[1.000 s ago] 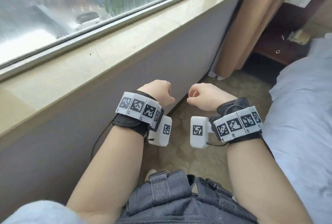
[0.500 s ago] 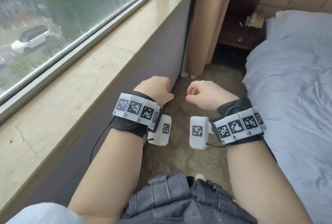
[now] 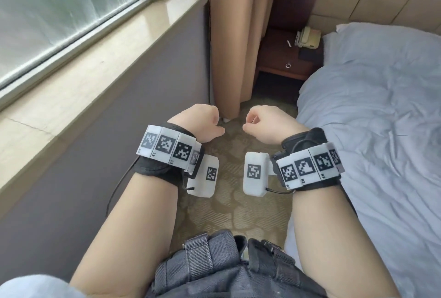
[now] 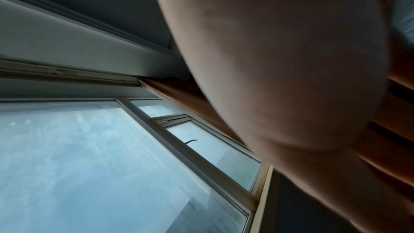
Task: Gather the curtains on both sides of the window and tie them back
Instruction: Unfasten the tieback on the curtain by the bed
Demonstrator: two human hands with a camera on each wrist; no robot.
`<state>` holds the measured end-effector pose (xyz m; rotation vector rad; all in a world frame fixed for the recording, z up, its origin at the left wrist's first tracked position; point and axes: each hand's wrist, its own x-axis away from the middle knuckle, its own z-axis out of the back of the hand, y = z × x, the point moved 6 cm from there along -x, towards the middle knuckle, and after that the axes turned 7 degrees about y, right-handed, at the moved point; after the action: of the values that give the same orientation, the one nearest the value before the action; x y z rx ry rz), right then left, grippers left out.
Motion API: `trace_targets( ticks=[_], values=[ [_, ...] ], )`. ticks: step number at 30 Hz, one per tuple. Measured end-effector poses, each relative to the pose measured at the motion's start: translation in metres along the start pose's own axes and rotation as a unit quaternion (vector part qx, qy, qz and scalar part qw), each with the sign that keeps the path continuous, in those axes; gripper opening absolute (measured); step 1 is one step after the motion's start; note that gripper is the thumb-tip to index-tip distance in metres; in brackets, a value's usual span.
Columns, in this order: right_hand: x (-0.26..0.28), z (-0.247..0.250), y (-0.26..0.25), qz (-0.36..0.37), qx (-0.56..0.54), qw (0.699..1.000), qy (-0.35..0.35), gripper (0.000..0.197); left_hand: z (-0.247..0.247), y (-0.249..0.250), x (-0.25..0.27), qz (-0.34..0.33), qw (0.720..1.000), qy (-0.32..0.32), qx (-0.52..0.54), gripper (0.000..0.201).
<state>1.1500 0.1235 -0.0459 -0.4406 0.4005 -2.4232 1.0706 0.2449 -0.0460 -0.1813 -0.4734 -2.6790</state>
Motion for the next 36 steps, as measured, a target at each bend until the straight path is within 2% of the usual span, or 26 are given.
trace_targets(
  ticks=[7,9,16,20,24,28,33,36],
  values=[
    [-0.070,0.020,0.047,-0.002,-0.015,0.999,-0.041,0.023,-0.005,0.030,-0.081,0.005,1.000,-0.019,0.008,0.030],
    [-0.093,0.023,0.052,0.001,-0.017,0.999,-0.045,0.023,-0.003,0.029,-0.106,0.008,1.000,-0.009,0.023,0.028],
    [-0.190,0.040,0.066,-0.009,0.008,0.998,-0.060,0.026,0.003,0.020,-0.209,0.001,0.999,-0.045,0.016,0.030],
    [-0.270,0.058,0.059,-0.012,0.025,0.998,-0.053,0.026,0.025,0.003,-0.289,-0.010,0.999,-0.035,0.017,0.027],
    [-0.351,0.091,0.042,-0.016,0.023,0.999,-0.036,0.028,0.069,-0.015,-0.369,-0.017,0.999,-0.024,0.014,0.028],
    [-0.419,0.120,0.032,-0.015,0.019,1.000,-0.012,0.030,0.110,-0.031,-0.441,-0.018,1.000,0.024,0.010,0.029],
    [-0.480,0.133,0.034,-0.017,0.025,0.999,-0.031,0.027,0.116,-0.036,-0.499,-0.021,1.000,-0.009,0.018,0.030],
    [-0.517,0.138,0.040,-0.008,0.031,0.999,-0.043,0.028,0.120,-0.038,-0.535,-0.008,1.000,0.001,0.025,0.030]
  ],
)
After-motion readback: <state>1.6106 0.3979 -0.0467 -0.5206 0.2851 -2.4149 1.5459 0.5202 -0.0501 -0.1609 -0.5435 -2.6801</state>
